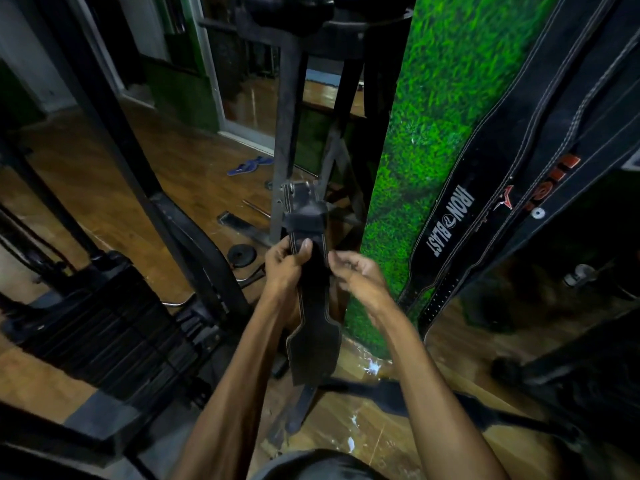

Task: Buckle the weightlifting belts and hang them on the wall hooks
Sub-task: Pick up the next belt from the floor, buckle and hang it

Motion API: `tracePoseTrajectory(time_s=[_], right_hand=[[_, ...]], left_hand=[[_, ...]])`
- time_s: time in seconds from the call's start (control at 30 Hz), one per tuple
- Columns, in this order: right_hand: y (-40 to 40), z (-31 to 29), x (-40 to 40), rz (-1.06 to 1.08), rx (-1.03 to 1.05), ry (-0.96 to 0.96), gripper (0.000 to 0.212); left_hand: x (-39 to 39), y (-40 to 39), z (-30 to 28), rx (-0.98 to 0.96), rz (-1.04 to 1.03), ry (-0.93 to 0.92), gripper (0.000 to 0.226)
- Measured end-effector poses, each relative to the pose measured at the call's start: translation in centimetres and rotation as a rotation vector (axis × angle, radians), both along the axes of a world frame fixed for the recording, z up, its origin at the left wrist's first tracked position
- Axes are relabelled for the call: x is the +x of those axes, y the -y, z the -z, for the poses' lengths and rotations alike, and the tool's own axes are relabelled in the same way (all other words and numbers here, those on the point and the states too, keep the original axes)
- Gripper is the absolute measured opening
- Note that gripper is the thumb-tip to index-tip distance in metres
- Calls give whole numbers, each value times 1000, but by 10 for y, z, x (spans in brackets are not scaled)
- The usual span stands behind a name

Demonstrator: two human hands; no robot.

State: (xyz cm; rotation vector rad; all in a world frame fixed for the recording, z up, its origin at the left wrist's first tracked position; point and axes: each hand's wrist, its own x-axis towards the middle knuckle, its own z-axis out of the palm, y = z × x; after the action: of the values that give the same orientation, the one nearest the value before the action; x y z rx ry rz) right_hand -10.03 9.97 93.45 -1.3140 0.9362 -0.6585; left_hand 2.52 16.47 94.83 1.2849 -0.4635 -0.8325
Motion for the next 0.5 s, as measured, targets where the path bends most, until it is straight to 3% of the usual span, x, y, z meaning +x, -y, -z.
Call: tracePoseTrajectory(time_s=[0.07, 0.17, 0.37, 0.5], right_hand=[[7, -21, -1, 97, -93, 102, 16], [19, -54, 0, 188, -321, 196, 25], [32, -104, 10, -40, -342, -110, 71], [27, -117, 13, -73, -375, 7, 75]], left_hand=[[-7, -8, 4, -21, 44, 58, 20], [-10, -12, 2, -68, 64, 103, 23], [-8, -17, -10, -105, 147, 213, 14], [-8, -18, -15, -138, 154, 235, 16]])
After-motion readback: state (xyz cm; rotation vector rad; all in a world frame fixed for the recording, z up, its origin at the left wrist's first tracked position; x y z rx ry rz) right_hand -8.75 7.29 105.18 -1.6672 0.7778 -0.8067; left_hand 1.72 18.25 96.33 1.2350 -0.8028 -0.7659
